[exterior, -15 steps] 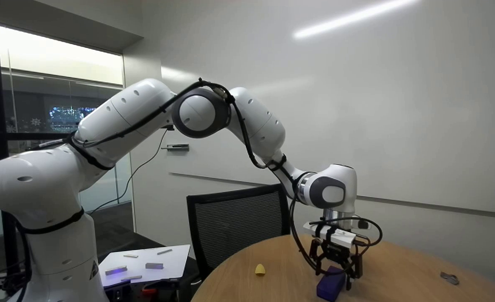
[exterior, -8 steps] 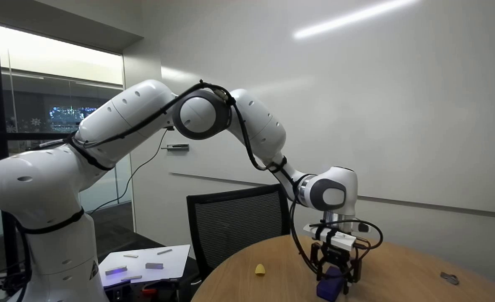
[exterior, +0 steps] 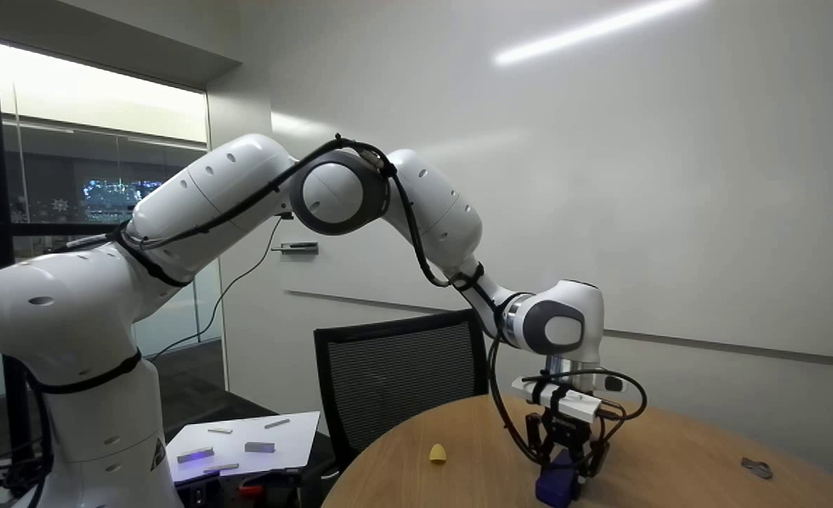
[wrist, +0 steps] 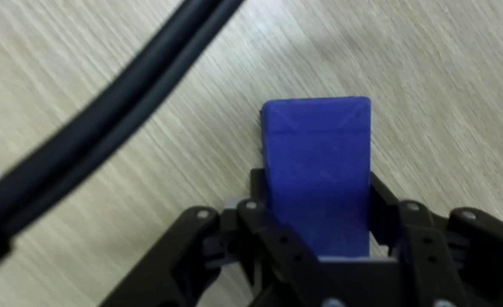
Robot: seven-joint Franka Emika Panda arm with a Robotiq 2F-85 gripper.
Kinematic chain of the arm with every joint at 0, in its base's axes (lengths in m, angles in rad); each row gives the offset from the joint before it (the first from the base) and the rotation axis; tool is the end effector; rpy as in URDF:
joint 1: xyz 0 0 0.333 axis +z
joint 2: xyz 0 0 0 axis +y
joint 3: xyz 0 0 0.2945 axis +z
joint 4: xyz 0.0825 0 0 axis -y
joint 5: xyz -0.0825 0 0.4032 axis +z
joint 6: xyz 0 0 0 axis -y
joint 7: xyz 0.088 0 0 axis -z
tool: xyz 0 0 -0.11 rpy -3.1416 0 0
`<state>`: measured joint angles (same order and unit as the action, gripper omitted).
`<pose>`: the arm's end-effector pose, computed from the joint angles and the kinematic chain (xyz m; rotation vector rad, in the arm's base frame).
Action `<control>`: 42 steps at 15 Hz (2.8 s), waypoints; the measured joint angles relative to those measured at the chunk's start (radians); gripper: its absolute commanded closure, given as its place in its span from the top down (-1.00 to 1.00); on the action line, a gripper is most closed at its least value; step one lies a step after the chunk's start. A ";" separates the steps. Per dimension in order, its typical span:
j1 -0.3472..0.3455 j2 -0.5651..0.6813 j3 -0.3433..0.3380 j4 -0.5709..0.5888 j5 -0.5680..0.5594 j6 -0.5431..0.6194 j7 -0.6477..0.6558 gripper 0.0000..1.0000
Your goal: Close the lid on the tablet and place the blue box on top of it
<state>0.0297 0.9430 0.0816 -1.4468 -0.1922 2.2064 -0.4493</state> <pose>0.6869 0.0634 0.0785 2.9169 1.0009 -0.2909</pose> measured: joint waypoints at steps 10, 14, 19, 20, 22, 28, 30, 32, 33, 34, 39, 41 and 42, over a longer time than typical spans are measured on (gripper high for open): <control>-0.015 -0.102 -0.010 0.073 0.021 -0.233 0.119 -0.39; -0.028 -0.196 -0.031 0.049 0.029 -0.331 0.183 -0.39; -0.033 -0.277 -0.040 -0.056 0.085 -0.347 0.320 -0.39; -0.033 -0.285 -0.041 -0.079 0.097 -0.347 0.353 -0.39; -0.032 -0.294 -0.042 -0.124 0.114 -0.346 0.421 -0.39; -0.020 -0.304 -0.059 -0.222 0.145 -0.324 0.599 -0.39; -0.018 -0.308 -0.066 -0.241 0.151 -0.308 0.651 -0.39; -0.015 -0.313 -0.076 -0.260 0.160 -0.289 0.698 -0.39; -0.013 -0.317 -0.082 -0.270 0.166 -0.279 0.723 -0.39; -0.012 -0.321 -0.087 -0.281 0.172 -0.269 0.742 -0.39; -0.013 -0.354 -0.123 -0.363 0.206 -0.240 0.787 -0.39; -0.014 -0.374 -0.136 -0.413 0.220 -0.231 0.789 -0.39; -0.017 -0.384 -0.140 -0.439 0.225 -0.226 0.789 -0.39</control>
<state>0.0131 0.5587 -0.0579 -1.8855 0.0327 1.9802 0.3396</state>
